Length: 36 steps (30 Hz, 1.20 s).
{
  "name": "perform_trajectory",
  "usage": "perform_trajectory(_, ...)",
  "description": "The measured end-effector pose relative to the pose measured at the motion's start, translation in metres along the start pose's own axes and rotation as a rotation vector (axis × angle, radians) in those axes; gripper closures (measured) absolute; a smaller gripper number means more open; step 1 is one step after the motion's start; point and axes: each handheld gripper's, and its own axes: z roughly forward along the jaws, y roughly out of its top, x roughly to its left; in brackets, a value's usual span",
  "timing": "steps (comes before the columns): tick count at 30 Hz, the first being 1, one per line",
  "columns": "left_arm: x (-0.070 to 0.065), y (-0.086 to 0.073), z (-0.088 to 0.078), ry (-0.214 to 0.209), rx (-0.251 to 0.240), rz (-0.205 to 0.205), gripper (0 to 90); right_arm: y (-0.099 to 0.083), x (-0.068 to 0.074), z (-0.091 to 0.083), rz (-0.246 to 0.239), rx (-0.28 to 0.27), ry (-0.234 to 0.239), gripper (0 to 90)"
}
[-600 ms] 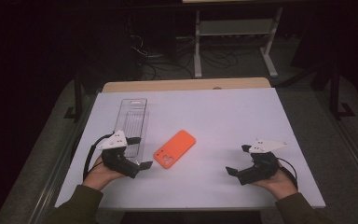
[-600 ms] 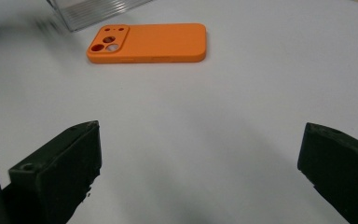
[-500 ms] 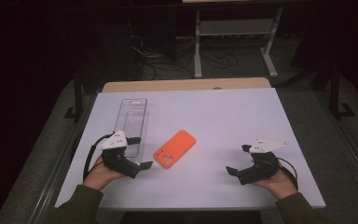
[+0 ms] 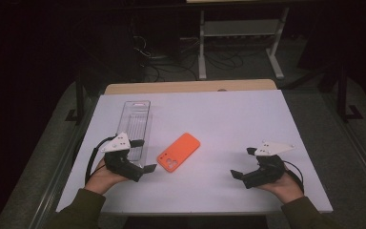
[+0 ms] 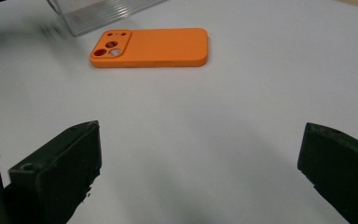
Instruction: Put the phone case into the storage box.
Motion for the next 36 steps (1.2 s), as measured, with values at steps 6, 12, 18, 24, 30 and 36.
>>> perform_trajectory(6, 0.000, 0.006, 0.005, 0.006, 0.009, -0.003, 0.0, -0.001, 0.000, -0.002, 0.001, 0.000, -0.007, 0.0)
perform_trajectory(12, 0.000, 0.014, 0.012, 0.014, 0.019, -0.004, 0.0, -0.001, 0.001, -0.002, 0.002, 0.002, -0.005, 0.0)
perform_trajectory(18, 0.000, 0.019, 0.018, 0.028, 0.033, 0.000, 0.0, -0.001, 0.001, -0.001, 0.004, 0.005, -0.002, 0.0)
perform_trajectory(24, 0.001, 0.026, 0.022, 0.038, 0.032, 0.005, 0.0, -0.001, 0.000, -0.001, -0.002, 0.000, -0.001, 0.0)
perform_trajectory(30, 0.004, 0.031, 0.025, 0.044, 0.021, 0.004, 0.0, -0.001, 0.000, -0.001, 0.003, 0.000, -0.001, 0.0)
perform_trajectory(36, 0.006, 0.034, 0.028, 0.039, 0.000, 0.001, 0.0, -0.001, 0.000, -0.001, 0.002, -0.001, 0.001, 0.0)
